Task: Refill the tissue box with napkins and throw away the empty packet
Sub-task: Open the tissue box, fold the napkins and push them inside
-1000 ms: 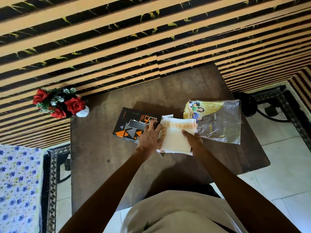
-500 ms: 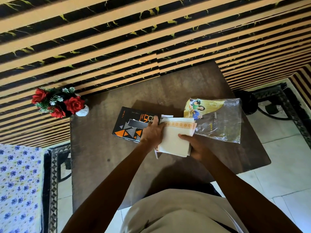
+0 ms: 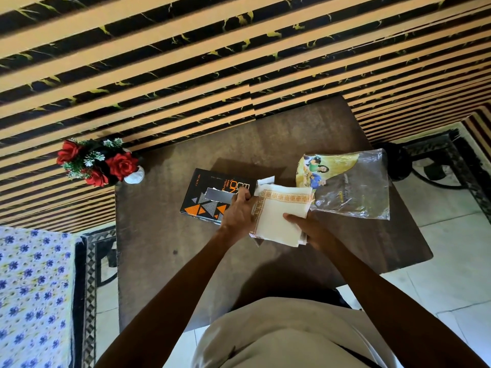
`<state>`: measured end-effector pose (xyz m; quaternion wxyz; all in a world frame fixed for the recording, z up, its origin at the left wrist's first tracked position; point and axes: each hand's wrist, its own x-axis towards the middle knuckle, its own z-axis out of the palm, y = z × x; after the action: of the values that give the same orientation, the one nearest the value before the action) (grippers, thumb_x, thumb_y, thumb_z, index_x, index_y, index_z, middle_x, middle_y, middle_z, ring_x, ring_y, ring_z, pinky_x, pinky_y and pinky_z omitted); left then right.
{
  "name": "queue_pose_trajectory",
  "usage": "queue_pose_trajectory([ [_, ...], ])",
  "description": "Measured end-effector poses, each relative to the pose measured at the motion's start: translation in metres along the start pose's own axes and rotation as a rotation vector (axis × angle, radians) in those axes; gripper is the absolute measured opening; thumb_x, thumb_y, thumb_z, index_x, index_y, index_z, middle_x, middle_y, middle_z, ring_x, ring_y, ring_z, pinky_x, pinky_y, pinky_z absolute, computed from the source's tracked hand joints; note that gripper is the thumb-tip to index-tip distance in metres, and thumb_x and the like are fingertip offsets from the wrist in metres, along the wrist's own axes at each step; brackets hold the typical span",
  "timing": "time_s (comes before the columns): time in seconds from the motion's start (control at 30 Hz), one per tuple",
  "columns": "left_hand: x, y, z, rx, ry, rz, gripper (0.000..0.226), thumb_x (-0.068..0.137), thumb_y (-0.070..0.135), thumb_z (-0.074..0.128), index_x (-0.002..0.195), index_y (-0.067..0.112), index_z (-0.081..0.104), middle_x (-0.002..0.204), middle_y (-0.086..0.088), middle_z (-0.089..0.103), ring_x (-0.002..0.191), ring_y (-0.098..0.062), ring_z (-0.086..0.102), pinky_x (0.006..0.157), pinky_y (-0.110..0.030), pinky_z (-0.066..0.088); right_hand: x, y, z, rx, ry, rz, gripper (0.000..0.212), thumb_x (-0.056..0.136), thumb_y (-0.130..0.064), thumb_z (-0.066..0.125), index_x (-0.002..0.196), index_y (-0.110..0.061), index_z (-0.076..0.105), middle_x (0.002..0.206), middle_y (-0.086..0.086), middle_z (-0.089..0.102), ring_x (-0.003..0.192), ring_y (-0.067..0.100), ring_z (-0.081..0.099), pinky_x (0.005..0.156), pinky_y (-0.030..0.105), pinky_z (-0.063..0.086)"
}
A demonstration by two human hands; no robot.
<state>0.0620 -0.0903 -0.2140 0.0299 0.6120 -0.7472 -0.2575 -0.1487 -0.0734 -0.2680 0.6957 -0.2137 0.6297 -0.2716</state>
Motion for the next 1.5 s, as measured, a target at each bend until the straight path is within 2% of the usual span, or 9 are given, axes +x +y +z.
queue_pose_trajectory([
  [0.17,0.000,-0.002,-0.002,0.038,-0.011,0.034,0.052,0.082,0.020,0.070,0.131,0.014,0.052,0.126,-0.012,0.040,0.117,-0.025,0.045,0.095,-0.040,0.053,0.006,-0.003,0.008,-0.240,0.099,-0.147,0.061,0.086,-0.013,0.073,0.141,-0.020,0.048,0.134,0.010,0.060,0.123,0.031,0.057,0.103,0.052,0.049],
  [0.33,0.004,-0.005,-0.003,0.020,-0.002,0.005,0.051,0.084,0.018,0.066,0.133,0.013,0.052,0.123,-0.010,0.040,0.116,-0.024,0.045,0.092,-0.035,0.054,-0.012,-0.010,-0.002,0.096,-0.176,-0.075,0.042,0.090,0.001,0.063,0.128,-0.014,0.054,0.113,0.011,0.068,0.108,0.033,0.065,0.067,0.047,0.063],
  [0.4,0.005,-0.004,-0.004,-0.013,-0.004,0.002,0.050,0.083,0.016,0.066,0.131,0.014,0.054,0.123,-0.010,0.039,0.115,-0.024,0.044,0.088,-0.031,0.053,-0.015,-0.010,-0.004,0.113,-0.211,-0.070,0.041,0.090,0.002,0.062,0.127,-0.015,0.053,0.110,0.009,0.068,0.104,0.028,0.066,0.065,0.046,0.063],
  [0.57,0.004,-0.006,-0.002,-0.044,0.049,-0.014,0.036,0.091,0.025,0.060,0.124,0.014,0.051,0.124,-0.013,0.040,0.111,-0.026,0.050,0.088,-0.036,0.055,-0.007,-0.003,0.005,0.203,-0.099,-0.111,0.041,0.090,-0.001,0.065,0.126,-0.016,0.054,0.118,0.012,0.065,0.111,0.034,0.063,0.068,0.049,0.063],
  [0.77,-0.004,-0.006,0.005,0.038,0.063,0.048,0.028,0.096,0.024,0.052,0.122,0.015,0.058,0.119,-0.008,0.041,0.112,-0.023,0.044,0.093,-0.035,0.053,-0.003,0.006,0.013,0.124,-0.017,-0.178,0.055,0.083,-0.017,0.076,0.133,-0.022,0.054,0.128,0.010,0.065,0.117,0.031,0.063,0.092,0.064,0.052],
  [0.9,0.001,-0.006,0.000,-0.011,0.049,0.025,0.034,0.097,0.019,0.049,0.130,0.012,0.054,0.121,-0.013,0.041,0.112,-0.025,0.045,0.096,-0.036,0.050,-0.012,0.017,0.027,0.205,0.012,-0.176,0.045,0.088,-0.008,0.070,0.130,-0.017,0.055,0.124,0.009,0.067,0.111,0.026,0.066,0.089,0.050,0.058],
  [1.13,0.008,-0.006,-0.003,0.056,0.026,0.021,0.034,0.098,0.018,0.047,0.130,0.011,0.056,0.117,-0.015,0.041,0.105,-0.026,0.049,0.095,-0.039,0.052,-0.009,0.015,0.024,-0.068,-0.063,-0.132,0.033,0.090,-0.008,0.068,0.120,-0.016,0.058,0.121,0.007,0.063,0.108,0.026,0.063,0.068,0.029,0.058],
  [1.23,0.007,0.000,-0.001,0.114,-0.005,0.008,0.042,0.097,0.016,0.046,0.139,0.015,0.046,0.125,-0.015,0.039,0.111,-0.029,0.046,0.095,-0.041,0.053,-0.005,0.014,0.021,0.111,-0.126,-0.062,0.028,0.089,-0.014,0.069,0.114,-0.023,0.061,0.127,0.012,0.065,0.112,0.029,0.062,0.092,0.048,0.055],
  [1.5,-0.001,-0.002,0.004,0.043,-0.012,-0.033,0.042,0.087,0.010,0.053,0.128,0.011,0.047,0.122,-0.010,0.039,0.113,-0.027,0.041,0.094,-0.038,0.052,-0.001,0.007,0.019,0.439,-0.297,0.063,0.037,0.088,-0.025,0.069,0.124,-0.022,0.059,0.122,0.017,0.063,0.110,0.032,0.060,0.100,0.054,0.049],
])
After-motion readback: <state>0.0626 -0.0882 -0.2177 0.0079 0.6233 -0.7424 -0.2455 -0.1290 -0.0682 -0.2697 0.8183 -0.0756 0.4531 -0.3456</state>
